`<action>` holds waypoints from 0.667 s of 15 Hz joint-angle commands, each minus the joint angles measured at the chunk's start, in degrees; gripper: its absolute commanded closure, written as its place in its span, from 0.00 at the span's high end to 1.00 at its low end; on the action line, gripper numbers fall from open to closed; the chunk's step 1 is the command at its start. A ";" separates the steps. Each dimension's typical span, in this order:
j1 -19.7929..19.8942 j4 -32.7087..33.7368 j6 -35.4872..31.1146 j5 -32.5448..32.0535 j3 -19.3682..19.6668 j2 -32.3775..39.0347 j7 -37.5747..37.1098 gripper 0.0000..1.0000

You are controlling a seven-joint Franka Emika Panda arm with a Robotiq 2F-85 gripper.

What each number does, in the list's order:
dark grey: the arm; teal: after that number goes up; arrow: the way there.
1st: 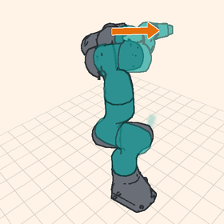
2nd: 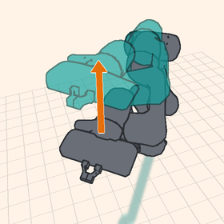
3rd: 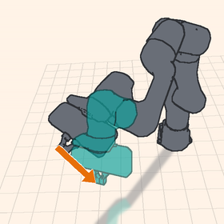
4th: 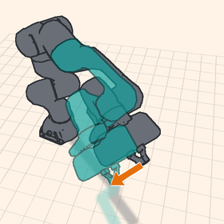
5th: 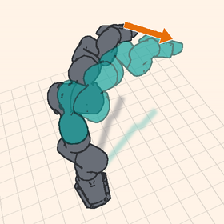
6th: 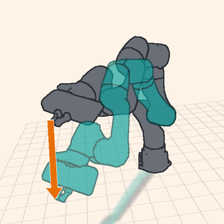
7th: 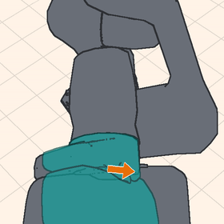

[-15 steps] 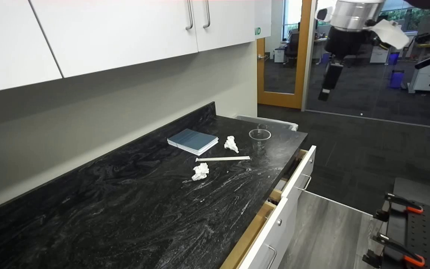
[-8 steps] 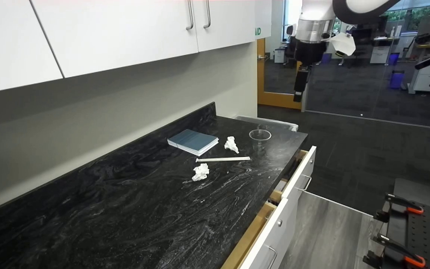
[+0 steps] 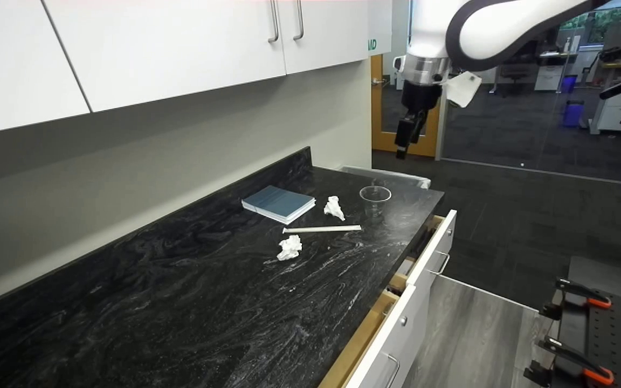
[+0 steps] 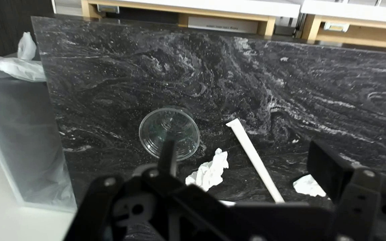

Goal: Move the cup slightly to the left

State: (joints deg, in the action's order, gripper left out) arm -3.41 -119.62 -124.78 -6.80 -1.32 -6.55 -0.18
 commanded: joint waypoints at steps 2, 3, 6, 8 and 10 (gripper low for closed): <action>1.49 11.51 -3.25 -1.06 0.32 17.48 -5.17 1.00; 1.37 13.70 -2.91 -1.40 0.68 20.33 -6.38 1.00; 0.87 20.19 -1.56 -0.77 1.74 27.47 -7.43 1.00; 0.65 24.29 -0.93 -0.54 2.23 31.45 -7.78 1.00; 0.45 27.89 0.03 -0.54 2.60 34.77 -7.87 1.00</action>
State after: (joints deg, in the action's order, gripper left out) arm -2.23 -99.00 -128.19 -6.90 0.40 23.19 -6.24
